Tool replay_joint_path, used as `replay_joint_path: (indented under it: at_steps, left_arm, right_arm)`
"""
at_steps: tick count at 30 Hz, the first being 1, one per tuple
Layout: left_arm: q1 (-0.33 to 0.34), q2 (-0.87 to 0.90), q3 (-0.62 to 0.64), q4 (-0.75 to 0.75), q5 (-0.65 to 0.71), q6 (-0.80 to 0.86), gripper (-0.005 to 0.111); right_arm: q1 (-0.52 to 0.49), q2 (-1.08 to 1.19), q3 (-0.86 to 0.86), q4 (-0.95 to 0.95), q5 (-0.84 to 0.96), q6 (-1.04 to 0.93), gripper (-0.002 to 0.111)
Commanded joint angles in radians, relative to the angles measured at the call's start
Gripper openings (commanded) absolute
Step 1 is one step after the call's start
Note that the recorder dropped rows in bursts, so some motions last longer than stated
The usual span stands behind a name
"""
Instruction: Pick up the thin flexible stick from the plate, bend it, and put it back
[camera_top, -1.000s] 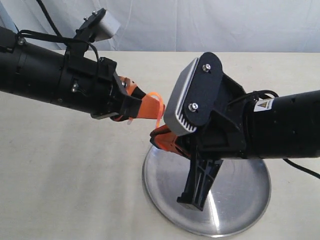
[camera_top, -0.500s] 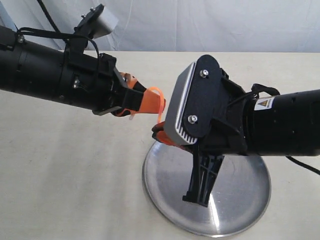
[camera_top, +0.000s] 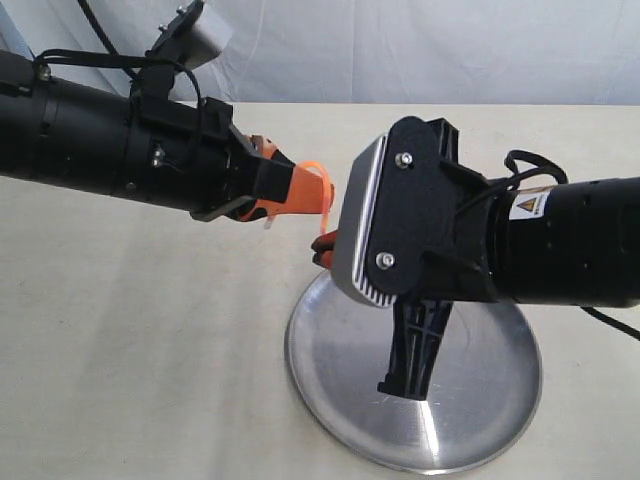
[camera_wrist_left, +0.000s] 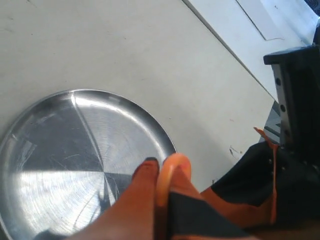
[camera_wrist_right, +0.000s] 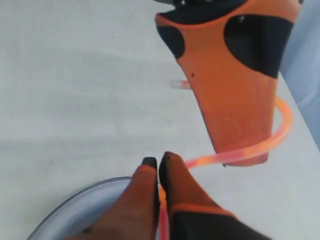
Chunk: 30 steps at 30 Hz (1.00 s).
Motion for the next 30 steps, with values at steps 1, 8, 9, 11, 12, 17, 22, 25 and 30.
replay_joint_path:
  at_steps: [1,8,9,11,12,17,22,25,30]
  left_arm:
    - [-0.011,0.01,-0.016,-0.123,0.041,-0.008,0.0]
    - [-0.011,0.044,-0.016,-0.179,0.076,0.023,0.0]
    - [-0.011,0.048,-0.016,-0.184,0.08,0.027,0.0]
    - [-0.011,0.054,-0.016,-0.186,0.084,0.037,0.0]
    - [-0.011,0.059,-0.016,-0.188,0.092,0.041,0.0]
    - [-0.011,0.066,-0.016,-0.202,0.101,0.049,0.0]
    - [-0.013,0.066,-0.016,-0.202,0.103,0.048,0.0]
    - [-0.013,0.066,-0.016,-0.202,0.112,0.048,0.0]
    - [-0.013,0.066,-0.016,-0.205,0.119,0.048,0.0]
  right_arm:
    - [0.011,0.014,0.012,-0.024,0.052,-0.03,-0.001]
    - [0.011,0.014,0.012,-0.024,0.049,-0.03,-0.001]
    - [0.011,0.014,0.012,-0.024,0.049,-0.03,-0.001]
    - [0.011,0.014,0.012,-0.024,0.048,-0.03,-0.001]
    - [0.011,0.014,0.012,-0.024,0.048,-0.03,-0.001]
    - [0.011,0.014,0.012,-0.01,0.043,-0.03,-0.001]
    - [0.011,0.014,0.012,-0.009,0.017,-0.03,-0.001]
    - [0.011,0.014,0.012,-0.009,0.016,-0.03,-0.001]
    - [0.011,0.032,0.012,-0.009,-0.002,-0.03,-0.001]
